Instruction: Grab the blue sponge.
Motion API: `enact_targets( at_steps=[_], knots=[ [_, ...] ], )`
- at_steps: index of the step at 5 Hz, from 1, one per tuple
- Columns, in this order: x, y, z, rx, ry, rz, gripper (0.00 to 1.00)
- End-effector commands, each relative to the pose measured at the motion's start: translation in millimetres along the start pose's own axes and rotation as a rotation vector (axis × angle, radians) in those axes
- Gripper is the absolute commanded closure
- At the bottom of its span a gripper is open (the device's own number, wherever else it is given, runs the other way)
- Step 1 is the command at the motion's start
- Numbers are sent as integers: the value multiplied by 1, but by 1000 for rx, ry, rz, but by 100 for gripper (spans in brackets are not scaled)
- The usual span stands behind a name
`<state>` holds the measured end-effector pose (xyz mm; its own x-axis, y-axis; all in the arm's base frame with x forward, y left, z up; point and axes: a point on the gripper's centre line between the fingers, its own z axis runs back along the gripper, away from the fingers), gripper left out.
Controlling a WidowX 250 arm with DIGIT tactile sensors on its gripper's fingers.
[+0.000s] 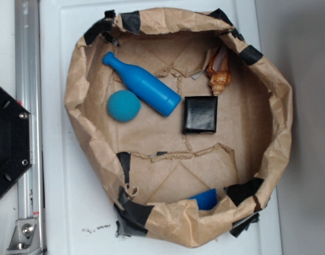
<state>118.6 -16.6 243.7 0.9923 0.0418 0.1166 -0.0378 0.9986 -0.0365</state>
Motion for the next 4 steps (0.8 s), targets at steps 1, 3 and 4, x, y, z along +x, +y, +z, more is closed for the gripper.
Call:
enact_targets(
  at_steps=[1,3,4],
  knots=[
    [0,0,0,0,0,0,0],
    [80,-6,-55,-26,-48,101,0],
    [112,-1,-93,-75,-45,109,0]
  ],
)
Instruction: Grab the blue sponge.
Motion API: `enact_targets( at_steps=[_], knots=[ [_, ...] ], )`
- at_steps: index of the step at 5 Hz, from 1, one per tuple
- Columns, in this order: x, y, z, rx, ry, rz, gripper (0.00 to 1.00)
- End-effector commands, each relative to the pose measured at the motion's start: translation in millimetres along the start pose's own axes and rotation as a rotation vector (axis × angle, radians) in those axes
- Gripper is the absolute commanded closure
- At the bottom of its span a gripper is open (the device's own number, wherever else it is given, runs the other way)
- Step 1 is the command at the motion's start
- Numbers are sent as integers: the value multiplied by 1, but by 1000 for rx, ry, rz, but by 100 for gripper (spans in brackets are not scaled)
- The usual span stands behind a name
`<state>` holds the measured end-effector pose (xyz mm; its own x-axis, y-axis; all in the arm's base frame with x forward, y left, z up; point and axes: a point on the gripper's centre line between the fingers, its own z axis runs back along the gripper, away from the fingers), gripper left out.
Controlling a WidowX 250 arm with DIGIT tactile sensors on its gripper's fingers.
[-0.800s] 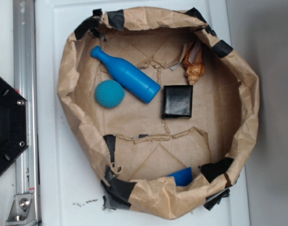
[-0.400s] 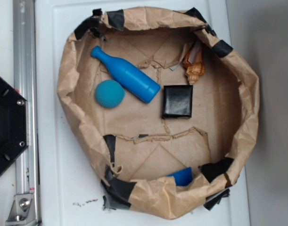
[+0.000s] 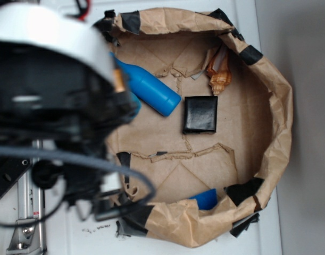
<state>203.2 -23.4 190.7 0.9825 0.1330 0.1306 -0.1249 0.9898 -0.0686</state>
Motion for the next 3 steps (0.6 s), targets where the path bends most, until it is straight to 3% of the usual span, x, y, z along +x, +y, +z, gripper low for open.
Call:
enact_targets(
  at_steps=[1,2,3],
  knots=[
    [49,1,-65,-195,-20,-75,0],
    [57,5,-90,-211,24,-72,0],
    [58,-8,-99,-223,44,-108,0]
  ],
)
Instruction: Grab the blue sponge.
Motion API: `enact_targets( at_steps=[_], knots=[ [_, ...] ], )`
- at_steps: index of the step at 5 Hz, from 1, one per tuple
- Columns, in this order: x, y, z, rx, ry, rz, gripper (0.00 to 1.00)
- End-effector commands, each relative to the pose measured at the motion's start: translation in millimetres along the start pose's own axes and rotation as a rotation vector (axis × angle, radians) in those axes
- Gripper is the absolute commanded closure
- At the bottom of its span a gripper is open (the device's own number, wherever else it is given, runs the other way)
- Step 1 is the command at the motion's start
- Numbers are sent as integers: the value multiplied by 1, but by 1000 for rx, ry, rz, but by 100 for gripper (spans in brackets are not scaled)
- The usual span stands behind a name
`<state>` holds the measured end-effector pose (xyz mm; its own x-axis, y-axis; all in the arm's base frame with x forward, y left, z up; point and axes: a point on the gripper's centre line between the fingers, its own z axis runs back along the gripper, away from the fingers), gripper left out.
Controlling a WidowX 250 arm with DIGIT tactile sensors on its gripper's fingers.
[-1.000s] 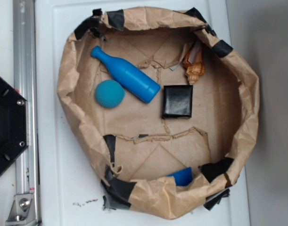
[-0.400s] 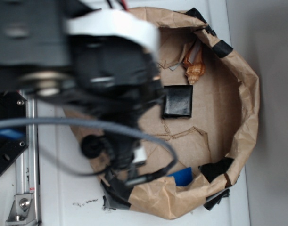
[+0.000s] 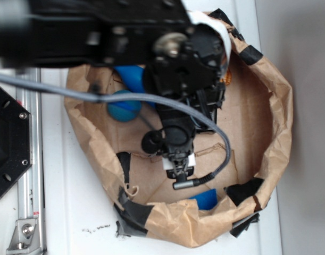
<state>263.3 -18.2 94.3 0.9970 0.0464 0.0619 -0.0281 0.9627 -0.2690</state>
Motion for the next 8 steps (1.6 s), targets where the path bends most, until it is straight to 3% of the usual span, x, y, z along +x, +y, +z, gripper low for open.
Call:
enact_targets(
  at_steps=[1,2,3,4,6,7,8],
  knots=[
    [6,-31,0,0,-27,-65,0],
    [1,-45,-3,7,-23,-82,0],
    [0,-58,-7,64,-30,-86,0],
    [0,-56,-17,77,-25,-80,0],
    [-1,-57,-37,12,-47,-144,0],
    [-2,-54,-47,28,-62,-173,0],
    [-1,-57,-44,-1,-121,-249,0]
  ],
)
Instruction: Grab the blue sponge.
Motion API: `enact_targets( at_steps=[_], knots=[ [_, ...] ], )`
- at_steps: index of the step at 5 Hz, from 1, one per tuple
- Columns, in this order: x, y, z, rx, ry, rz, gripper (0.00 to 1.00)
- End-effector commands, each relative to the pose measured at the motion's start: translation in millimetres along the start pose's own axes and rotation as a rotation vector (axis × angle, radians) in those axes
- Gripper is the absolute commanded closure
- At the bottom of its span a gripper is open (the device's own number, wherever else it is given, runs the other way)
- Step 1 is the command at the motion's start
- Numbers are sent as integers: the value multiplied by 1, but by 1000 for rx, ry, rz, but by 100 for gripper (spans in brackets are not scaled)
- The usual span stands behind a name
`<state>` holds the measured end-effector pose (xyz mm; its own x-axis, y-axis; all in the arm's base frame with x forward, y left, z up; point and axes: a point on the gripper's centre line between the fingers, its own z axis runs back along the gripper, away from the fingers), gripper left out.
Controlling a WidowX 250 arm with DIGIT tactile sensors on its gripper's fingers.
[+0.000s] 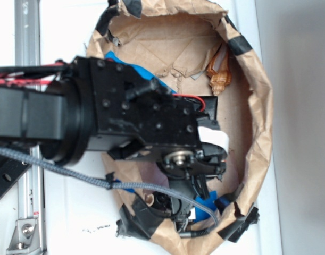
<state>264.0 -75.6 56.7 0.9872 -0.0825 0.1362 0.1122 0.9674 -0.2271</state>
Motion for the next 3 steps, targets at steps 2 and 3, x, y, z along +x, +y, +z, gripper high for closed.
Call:
enact_targets(
  at_steps=[2,3],
  knots=[
    [8,-25,1,-19,-126,-283,0],
    [13,-28,-2,-77,-119,-266,0]
  ],
)
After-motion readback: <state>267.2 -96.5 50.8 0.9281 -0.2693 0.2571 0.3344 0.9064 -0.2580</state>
